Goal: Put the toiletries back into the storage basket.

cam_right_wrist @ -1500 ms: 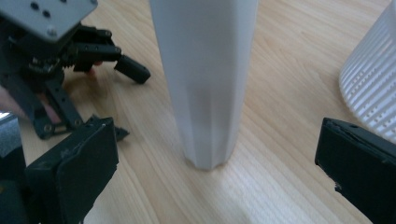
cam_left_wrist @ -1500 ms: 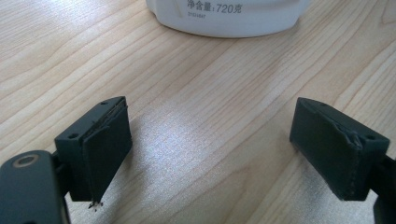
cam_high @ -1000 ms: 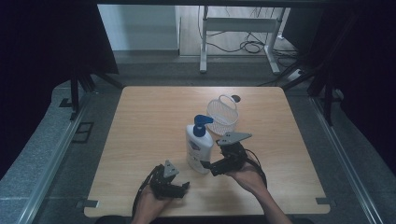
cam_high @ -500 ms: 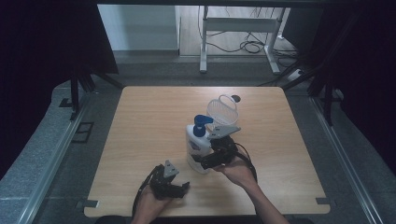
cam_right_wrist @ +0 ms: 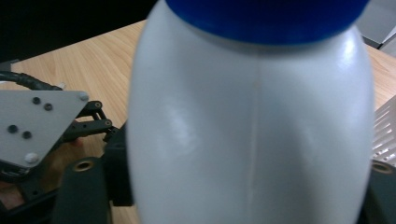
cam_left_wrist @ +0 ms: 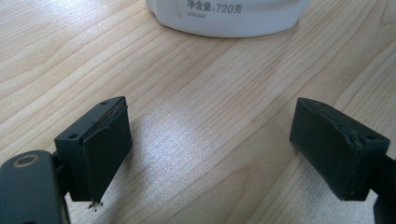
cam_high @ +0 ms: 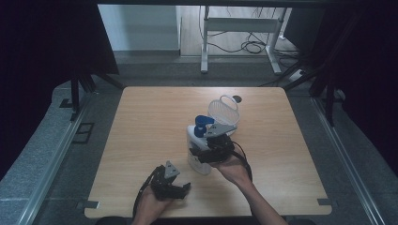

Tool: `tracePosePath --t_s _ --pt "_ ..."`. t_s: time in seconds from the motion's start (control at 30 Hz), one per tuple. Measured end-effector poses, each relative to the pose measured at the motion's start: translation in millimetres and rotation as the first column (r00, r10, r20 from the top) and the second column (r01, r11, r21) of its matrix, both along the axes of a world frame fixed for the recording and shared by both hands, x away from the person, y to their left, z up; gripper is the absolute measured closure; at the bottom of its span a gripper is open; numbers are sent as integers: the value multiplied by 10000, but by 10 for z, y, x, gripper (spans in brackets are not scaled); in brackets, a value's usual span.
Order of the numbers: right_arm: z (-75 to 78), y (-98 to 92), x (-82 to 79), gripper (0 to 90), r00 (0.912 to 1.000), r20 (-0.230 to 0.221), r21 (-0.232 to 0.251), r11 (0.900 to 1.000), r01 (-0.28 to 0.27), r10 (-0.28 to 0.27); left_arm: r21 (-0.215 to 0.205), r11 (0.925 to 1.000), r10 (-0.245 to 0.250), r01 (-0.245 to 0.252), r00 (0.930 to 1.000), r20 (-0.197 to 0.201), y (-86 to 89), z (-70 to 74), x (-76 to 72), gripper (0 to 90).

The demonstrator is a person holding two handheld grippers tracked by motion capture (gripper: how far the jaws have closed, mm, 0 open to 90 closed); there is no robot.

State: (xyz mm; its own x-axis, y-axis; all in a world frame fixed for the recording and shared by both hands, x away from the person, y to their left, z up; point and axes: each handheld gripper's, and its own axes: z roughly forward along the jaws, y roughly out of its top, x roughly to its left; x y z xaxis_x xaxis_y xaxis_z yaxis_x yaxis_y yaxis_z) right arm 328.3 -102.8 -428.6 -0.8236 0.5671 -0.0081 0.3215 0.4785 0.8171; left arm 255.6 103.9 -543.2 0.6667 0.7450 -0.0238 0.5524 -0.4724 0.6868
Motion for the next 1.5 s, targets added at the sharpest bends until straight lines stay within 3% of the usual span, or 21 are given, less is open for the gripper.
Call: tracePosePath --t_s 0.27,0.63,1.03,1.5 --pt "13 -15 6 363 10000 1 -93 10000 -13 13 -2 10000 -2 2 10000 1 -1 0 1 119" --pt "92 -63 58 370 9986 -375 -66 9993 -364 361 -17 10000 7 -7 10000 0 -4 -1 3 118" --pt "268 -179 133 371 9972 -196 -390 9966 -727 720 -25 10000 31 -31 10000 -2 -12 -1 8 118" --pt "467 -331 299 372 9957 -120 -194 9955 -925 923 -30 10000 22 -22 10000 -2 -15 -1 10 119"
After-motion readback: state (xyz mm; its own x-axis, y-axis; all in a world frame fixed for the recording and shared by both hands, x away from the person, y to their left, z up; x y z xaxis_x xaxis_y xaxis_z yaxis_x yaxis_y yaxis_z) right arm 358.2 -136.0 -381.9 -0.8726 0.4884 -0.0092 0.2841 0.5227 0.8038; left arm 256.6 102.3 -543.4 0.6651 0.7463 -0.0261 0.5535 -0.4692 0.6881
